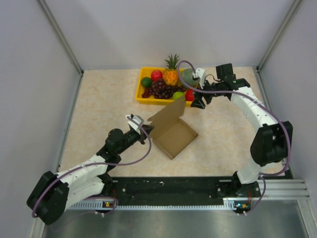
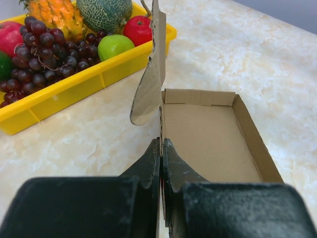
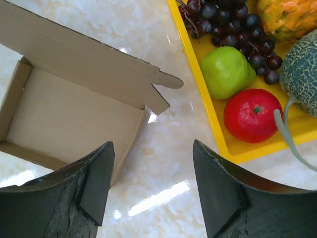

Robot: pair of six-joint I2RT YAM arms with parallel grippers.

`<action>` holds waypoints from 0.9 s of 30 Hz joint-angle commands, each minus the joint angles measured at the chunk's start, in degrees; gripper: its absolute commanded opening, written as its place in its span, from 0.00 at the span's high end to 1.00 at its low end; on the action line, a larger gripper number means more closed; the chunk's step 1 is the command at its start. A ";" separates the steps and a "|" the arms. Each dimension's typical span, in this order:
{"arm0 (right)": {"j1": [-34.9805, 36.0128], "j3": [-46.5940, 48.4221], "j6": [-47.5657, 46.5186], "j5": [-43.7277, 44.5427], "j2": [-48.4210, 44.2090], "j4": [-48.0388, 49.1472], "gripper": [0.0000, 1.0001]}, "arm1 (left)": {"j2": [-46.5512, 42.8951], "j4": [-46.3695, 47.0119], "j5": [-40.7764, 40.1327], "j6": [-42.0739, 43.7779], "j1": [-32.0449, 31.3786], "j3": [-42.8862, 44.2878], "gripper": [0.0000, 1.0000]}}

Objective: Fold the paper box

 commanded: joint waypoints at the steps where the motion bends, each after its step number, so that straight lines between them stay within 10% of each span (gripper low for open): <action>1: 0.31 3.02 -10.96 -4.29 2.41 1.30 0.36 | -0.24 3.00 2.97 1.42 0.59 -1.38 1.00; 18: 4.44 11.02 -25.48 -6.40 12.52 0.86 0.33 | 0.72 3.27 4.20 1.77 0.68 -1.56 1.00; 27: 5.14 5.75 -28.38 -4.03 10.50 -0.46 0.59 | 1.60 3.18 2.89 1.69 0.77 -1.47 1.00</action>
